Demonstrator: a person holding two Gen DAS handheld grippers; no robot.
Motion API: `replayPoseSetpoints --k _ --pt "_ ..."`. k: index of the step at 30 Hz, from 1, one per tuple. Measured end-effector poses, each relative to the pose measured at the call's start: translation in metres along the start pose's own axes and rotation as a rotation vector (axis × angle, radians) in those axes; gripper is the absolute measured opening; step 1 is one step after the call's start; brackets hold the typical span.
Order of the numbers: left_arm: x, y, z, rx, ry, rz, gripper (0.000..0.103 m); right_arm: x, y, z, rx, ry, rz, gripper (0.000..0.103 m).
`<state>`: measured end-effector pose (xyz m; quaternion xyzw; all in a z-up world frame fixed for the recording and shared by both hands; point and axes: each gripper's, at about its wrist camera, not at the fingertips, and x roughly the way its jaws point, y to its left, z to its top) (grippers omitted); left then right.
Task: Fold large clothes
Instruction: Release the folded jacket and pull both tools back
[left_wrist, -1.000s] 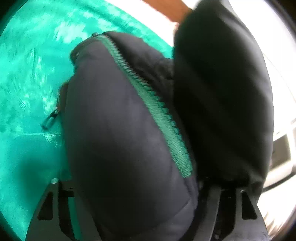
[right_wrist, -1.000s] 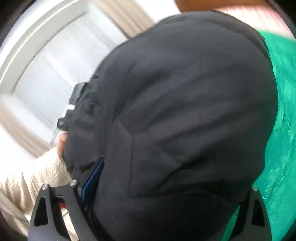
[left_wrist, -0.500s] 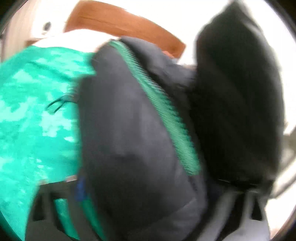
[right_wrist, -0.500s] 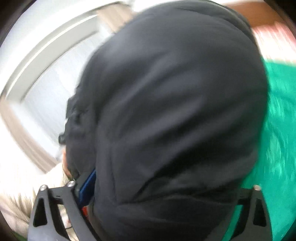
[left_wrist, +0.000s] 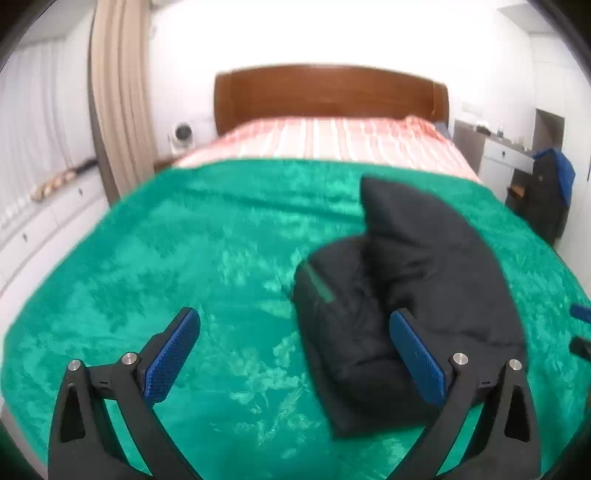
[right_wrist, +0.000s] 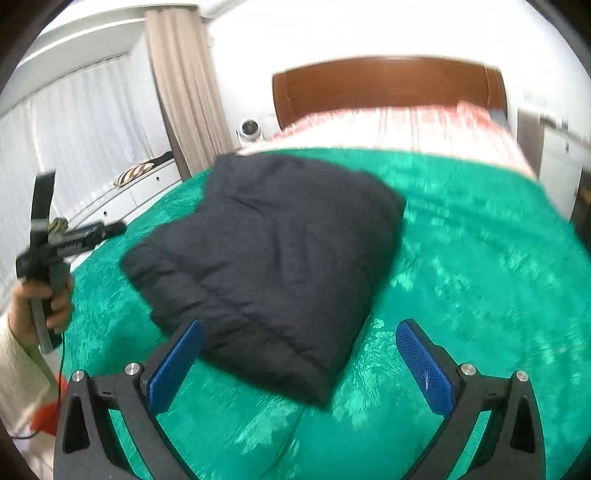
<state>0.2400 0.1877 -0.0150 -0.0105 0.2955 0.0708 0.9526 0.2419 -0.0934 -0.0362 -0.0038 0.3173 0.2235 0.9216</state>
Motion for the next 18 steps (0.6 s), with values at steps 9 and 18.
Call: replayPoseSetpoints --k 9,18 --pt "-0.052 -0.037 0.017 0.08 -0.125 0.062 0.103 -0.071 0.015 0.007 -0.101 -0.186 -0.149 0.103" --pt "-0.122 -0.069 0.011 0.124 -0.287 0.102 0.103 -0.129 0.029 -0.004 -0.12 -0.319 -0.333 0.103"
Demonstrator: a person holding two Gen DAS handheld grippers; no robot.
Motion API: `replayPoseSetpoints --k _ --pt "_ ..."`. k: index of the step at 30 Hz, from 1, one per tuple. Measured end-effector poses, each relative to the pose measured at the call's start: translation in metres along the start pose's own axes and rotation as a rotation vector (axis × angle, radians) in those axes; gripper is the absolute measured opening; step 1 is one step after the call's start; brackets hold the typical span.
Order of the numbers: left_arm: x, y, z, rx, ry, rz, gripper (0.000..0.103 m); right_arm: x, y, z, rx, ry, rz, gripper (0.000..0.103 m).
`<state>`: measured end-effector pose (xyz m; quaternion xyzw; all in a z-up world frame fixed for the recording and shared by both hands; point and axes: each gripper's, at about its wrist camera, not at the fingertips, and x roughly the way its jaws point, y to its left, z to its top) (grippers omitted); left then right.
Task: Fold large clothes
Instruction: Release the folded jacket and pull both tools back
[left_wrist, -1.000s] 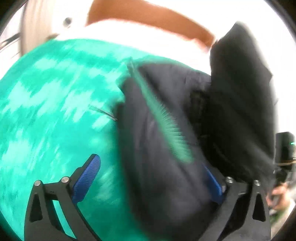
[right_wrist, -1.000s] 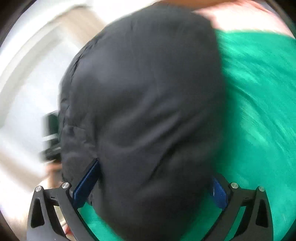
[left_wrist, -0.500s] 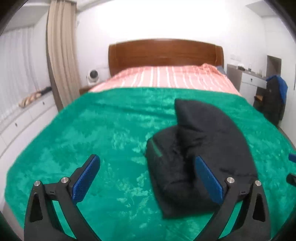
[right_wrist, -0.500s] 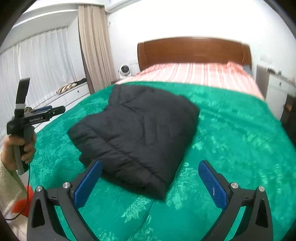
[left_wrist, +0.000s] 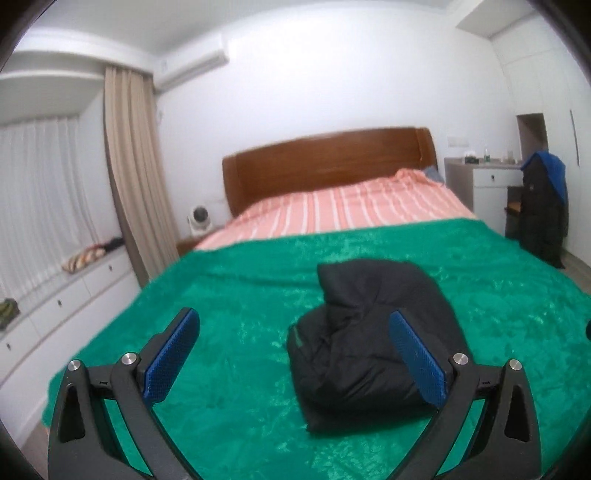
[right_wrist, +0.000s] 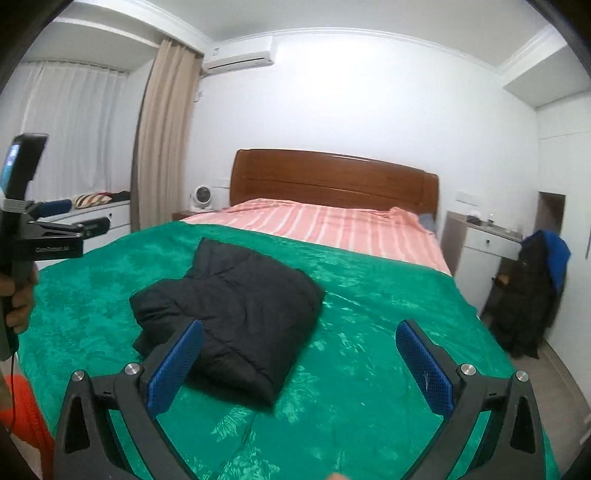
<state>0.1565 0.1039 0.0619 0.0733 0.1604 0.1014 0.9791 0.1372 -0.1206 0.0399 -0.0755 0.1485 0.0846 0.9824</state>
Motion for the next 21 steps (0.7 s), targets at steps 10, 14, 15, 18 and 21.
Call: replayPoseSetpoints --k 10,14,15,18,21 --pt "-0.07 -0.015 -0.05 -0.02 -0.024 -0.011 0.103 -0.048 0.013 -0.034 0.158 0.017 0.059 0.103" --pt "-0.084 -0.028 -0.082 0.017 0.027 -0.008 0.103 -0.06 0.029 -0.06 0.17 0.062 0.088 0.103" --pt "-0.085 -0.031 -0.086 0.034 0.046 -0.011 0.103 -0.061 0.032 -0.065 0.16 0.069 0.096 0.103" --pt "-0.087 -0.035 -0.088 0.044 0.062 -0.012 0.103 -0.062 0.036 -0.072 0.149 0.088 0.106 0.103" --pt "-0.083 -0.034 -0.083 0.017 0.068 -0.017 0.103 -0.062 0.038 -0.073 0.154 0.095 0.103 0.103"
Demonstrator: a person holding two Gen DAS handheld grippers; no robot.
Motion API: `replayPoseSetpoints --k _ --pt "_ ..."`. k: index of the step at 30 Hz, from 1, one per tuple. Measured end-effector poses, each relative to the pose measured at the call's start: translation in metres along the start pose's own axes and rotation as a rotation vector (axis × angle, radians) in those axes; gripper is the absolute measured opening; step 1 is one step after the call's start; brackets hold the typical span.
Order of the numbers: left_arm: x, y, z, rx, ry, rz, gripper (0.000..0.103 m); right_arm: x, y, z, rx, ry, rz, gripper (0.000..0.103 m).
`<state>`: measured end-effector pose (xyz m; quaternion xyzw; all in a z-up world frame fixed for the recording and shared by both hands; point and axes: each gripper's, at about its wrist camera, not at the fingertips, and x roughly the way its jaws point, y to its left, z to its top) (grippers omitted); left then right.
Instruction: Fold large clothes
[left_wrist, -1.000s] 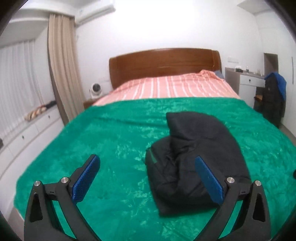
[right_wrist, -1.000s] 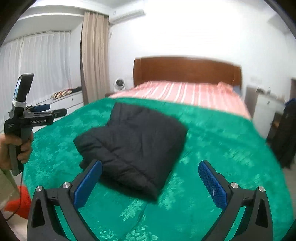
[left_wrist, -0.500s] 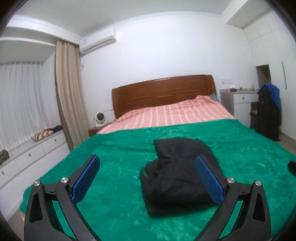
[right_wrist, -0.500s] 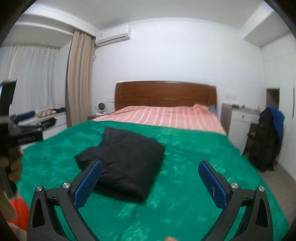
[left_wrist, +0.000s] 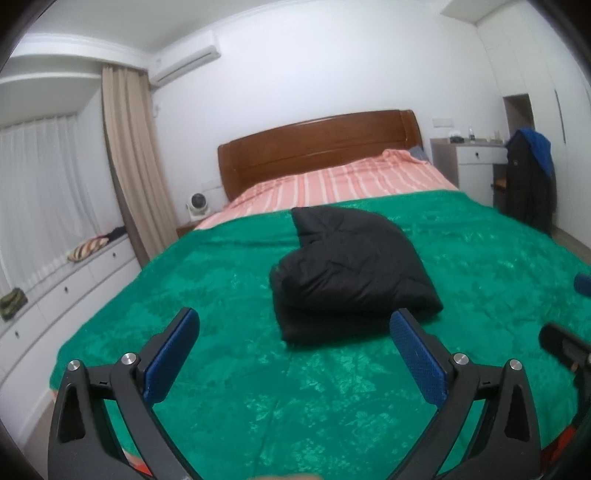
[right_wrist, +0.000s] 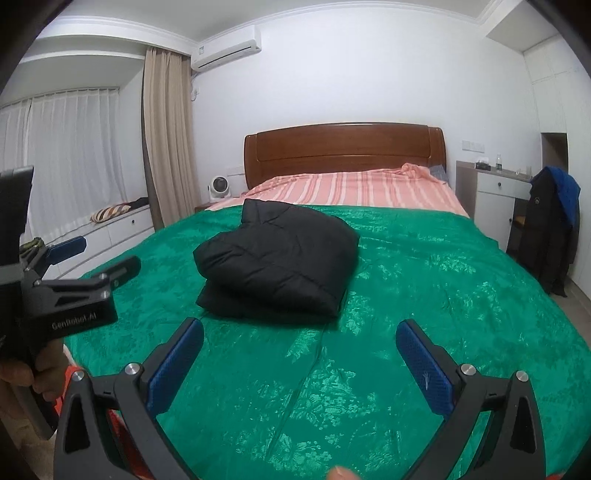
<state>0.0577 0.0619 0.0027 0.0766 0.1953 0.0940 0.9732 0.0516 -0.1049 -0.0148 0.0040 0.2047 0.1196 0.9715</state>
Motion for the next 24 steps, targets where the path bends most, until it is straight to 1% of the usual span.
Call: replayPoseSetpoints --k 3,7,11,13,16,19,24 --pt "0.003 0.002 0.001 -0.024 0.016 -0.006 0.103 -0.002 0.001 0.001 -0.008 -0.009 -0.007 0.103" --pt "0.004 0.007 -0.002 -0.052 0.032 -0.019 0.103 -0.005 0.003 0.002 -0.006 -0.01 0.022 0.103" --pt "0.003 0.012 -0.004 -0.088 0.037 -0.031 0.103 -0.007 0.007 0.003 -0.016 -0.016 0.02 0.103" --pt "0.003 0.014 -0.005 -0.102 0.041 -0.035 0.103 -0.01 0.008 0.004 -0.015 -0.033 0.02 0.103" --pt "0.001 0.015 -0.004 -0.115 0.04 -0.039 0.103 -0.017 0.006 0.007 0.007 -0.065 0.041 0.103" --pt "-0.003 0.014 -0.003 -0.115 0.033 -0.049 0.103 -0.02 0.004 0.01 0.021 -0.079 0.062 0.103" --pt "-0.011 0.007 0.002 -0.082 0.018 -0.051 0.103 -0.018 0.005 0.01 0.008 -0.068 0.041 0.103"
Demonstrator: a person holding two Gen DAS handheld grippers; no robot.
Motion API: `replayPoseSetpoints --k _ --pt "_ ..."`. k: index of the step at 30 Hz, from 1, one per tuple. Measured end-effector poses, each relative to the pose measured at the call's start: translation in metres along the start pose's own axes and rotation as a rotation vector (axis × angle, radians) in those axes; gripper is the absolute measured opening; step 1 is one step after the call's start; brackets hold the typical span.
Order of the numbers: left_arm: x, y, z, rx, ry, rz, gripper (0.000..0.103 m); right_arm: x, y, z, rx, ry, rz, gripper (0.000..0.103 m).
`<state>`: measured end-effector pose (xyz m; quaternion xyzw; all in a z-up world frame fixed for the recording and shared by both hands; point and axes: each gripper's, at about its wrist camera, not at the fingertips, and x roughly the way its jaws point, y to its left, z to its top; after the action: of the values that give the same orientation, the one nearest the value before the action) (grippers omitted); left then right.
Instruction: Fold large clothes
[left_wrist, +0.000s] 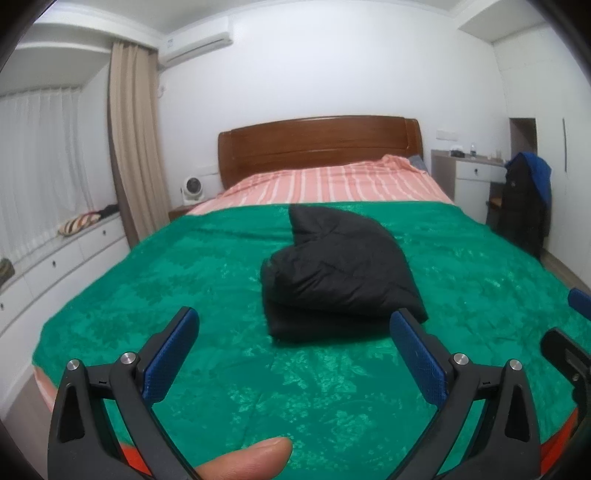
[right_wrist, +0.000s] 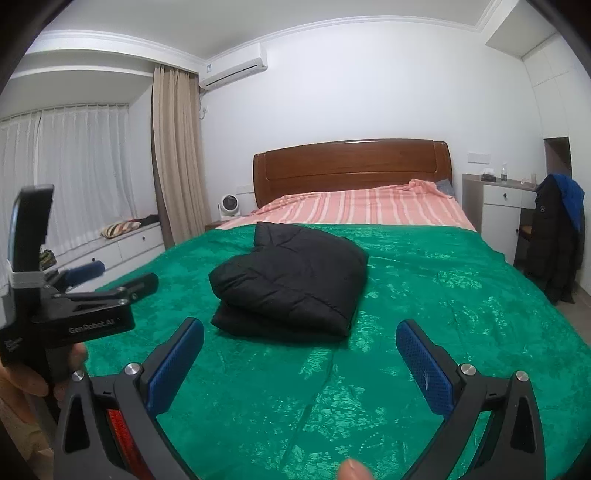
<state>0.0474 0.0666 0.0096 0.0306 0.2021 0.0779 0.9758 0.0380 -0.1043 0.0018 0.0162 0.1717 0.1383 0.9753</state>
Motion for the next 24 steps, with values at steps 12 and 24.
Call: replayPoseSetpoints --k 12,24 --pt "0.007 -0.011 0.013 0.003 0.052 0.014 0.103 0.018 -0.017 0.013 0.061 0.141 -0.033 0.103" --pt "0.02 -0.015 -0.009 0.032 0.137 0.005 0.103 0.031 -0.02 0.004 0.052 0.232 -0.139 0.103"
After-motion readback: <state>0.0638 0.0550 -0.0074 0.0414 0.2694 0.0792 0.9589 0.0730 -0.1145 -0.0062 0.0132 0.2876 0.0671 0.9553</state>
